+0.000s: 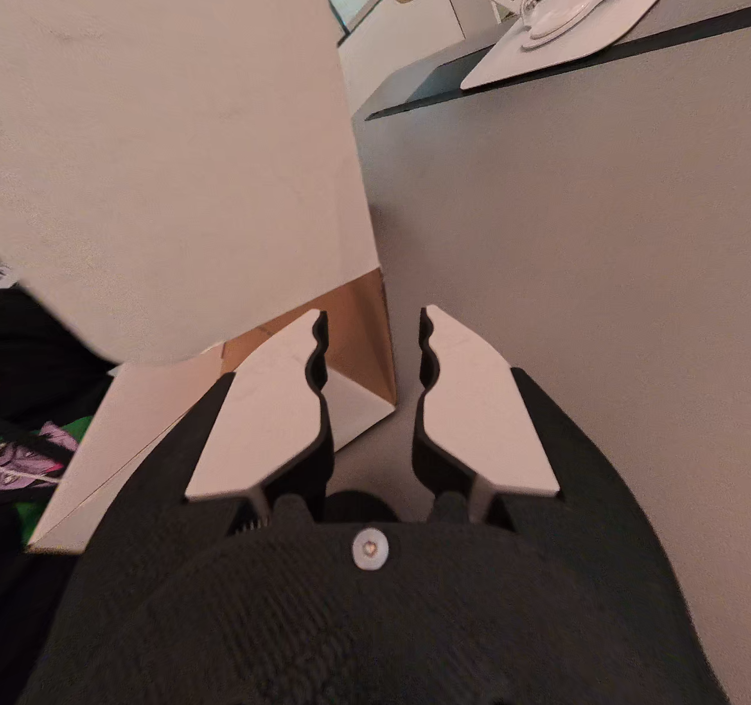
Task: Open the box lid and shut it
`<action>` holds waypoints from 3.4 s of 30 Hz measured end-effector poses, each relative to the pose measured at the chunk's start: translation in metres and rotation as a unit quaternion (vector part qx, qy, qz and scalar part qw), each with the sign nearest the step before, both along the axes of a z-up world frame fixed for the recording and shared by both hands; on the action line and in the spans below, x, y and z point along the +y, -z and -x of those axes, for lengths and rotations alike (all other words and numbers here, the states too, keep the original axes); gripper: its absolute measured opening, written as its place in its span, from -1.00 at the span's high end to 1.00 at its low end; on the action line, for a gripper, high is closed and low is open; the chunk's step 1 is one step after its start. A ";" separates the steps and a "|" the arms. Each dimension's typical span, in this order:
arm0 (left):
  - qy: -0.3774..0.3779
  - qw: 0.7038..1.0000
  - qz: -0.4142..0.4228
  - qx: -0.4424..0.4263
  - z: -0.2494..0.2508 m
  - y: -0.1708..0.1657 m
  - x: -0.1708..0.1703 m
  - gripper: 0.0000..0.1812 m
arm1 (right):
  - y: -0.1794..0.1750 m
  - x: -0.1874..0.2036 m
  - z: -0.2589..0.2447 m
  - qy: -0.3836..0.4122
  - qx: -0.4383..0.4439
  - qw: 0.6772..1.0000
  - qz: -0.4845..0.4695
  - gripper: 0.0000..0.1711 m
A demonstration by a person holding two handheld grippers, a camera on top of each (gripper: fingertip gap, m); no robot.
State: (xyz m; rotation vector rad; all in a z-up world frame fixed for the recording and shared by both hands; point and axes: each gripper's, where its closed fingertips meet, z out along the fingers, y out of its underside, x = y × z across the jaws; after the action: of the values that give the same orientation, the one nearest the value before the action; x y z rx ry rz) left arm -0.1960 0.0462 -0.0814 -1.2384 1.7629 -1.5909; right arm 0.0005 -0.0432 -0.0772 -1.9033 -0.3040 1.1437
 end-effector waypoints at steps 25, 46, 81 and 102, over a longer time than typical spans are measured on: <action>-0.240 0.969 -0.045 0.039 0.088 -0.078 0.072 0.33 | 0.008 0.031 0.043 -0.113 0.019 0.990 -0.079 0.98; -0.136 0.753 -0.530 0.364 -0.059 -0.237 0.025 0.14 | -0.005 0.017 0.057 -0.183 -0.078 0.941 -0.275 0.98; -0.069 0.786 -0.288 0.543 -0.051 -0.196 0.022 0.97 | -0.001 0.067 0.067 -0.250 -0.051 0.936 -0.245 0.96; -0.050 0.790 -0.182 0.583 -0.050 -0.198 0.042 0.95 | -0.010 0.054 0.081 -0.244 -0.080 0.908 -0.331 0.96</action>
State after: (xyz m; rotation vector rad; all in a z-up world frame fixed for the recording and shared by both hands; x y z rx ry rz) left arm -0.1457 0.0886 0.1162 -2.2654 2.3963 -0.2193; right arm -0.0801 0.0111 -0.0674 -1.3328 -1.1581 1.0085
